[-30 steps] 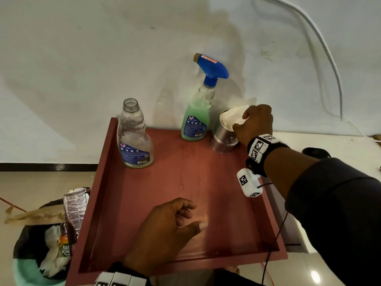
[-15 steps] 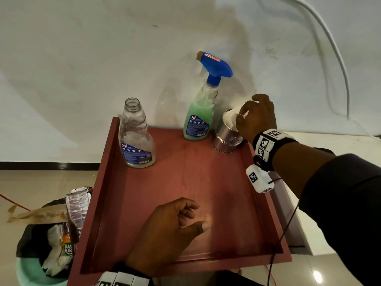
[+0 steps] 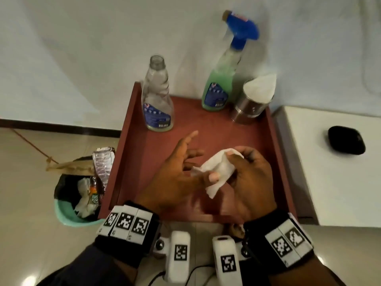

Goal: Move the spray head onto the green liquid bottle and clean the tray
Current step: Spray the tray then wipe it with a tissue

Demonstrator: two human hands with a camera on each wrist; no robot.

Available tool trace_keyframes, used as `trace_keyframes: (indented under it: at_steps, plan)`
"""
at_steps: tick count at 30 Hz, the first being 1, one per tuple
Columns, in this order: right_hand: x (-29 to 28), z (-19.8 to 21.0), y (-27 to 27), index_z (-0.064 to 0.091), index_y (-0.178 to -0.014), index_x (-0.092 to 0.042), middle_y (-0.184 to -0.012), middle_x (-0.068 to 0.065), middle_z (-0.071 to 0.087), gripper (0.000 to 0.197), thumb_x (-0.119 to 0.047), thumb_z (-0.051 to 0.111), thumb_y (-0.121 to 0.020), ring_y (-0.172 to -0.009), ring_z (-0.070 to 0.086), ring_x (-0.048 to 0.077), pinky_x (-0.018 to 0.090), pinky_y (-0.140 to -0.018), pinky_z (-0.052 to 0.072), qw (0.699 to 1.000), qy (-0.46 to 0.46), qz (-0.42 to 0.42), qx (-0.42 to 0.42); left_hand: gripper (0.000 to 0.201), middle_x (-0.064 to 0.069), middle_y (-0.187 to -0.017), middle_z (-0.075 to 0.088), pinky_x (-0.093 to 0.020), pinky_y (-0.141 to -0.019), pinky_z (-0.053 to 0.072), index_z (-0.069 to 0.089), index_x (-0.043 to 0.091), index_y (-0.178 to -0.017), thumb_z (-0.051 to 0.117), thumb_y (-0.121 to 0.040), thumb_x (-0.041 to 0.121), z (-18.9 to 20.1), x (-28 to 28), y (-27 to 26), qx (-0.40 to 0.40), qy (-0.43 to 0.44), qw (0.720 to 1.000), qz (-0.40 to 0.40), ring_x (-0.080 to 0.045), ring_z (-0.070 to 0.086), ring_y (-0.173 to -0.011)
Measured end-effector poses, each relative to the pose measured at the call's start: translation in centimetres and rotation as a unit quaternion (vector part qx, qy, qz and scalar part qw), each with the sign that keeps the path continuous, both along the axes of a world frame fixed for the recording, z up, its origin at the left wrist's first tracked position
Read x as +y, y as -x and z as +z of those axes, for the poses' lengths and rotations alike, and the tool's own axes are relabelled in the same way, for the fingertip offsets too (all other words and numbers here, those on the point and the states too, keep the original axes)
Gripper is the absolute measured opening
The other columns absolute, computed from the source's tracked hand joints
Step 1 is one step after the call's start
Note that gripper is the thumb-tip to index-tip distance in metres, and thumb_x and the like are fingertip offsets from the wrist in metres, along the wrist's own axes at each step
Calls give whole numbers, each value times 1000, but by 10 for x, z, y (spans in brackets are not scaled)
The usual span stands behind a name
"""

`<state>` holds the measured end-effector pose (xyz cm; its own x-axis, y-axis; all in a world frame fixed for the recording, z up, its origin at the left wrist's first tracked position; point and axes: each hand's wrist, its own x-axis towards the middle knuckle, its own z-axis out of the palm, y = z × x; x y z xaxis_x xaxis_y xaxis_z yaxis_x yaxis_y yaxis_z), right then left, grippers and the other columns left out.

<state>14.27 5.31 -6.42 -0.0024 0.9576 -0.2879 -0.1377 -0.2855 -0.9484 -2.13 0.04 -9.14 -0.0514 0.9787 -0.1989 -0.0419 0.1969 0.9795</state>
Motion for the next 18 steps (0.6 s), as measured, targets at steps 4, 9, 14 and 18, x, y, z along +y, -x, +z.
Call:
trace_keyframes:
  at_steps: [4,9,14,18]
  plan:
    - [12,-13,-3,67,-86,-13,-88,15,70,9,-7,63,-92,-82,68,34,55,-80,58,996,46,82,-3,97,5,-105,74,-25,-76,61,45,39,-148,94,-65,40,-5,4,-13,-28,42,998,28,-7,72,-86]
    - [27,-24,-18,66,-88,-15,-89,13,71,14,-2,62,-91,-83,65,28,47,-76,56,986,97,119,-58,37,7,-106,81,-29,-83,63,73,31,-114,85,-83,16,-15,4,-19,93,34,995,-2,-11,77,-96]
    - [41,-32,-41,68,-91,-19,-85,6,74,10,-10,73,-89,-73,66,15,30,-67,53,903,-15,304,-304,10,13,-91,79,-23,-75,61,77,28,-102,75,-94,21,-26,8,-21,181,80,979,43,-4,75,-83]
    - [49,-45,-53,65,-94,-20,-87,-6,72,17,-23,79,-86,-74,66,11,20,-64,47,839,-15,314,-443,19,12,-78,74,-22,-69,53,72,24,-108,77,-90,27,-32,6,-24,258,122,958,42,0,67,-72]
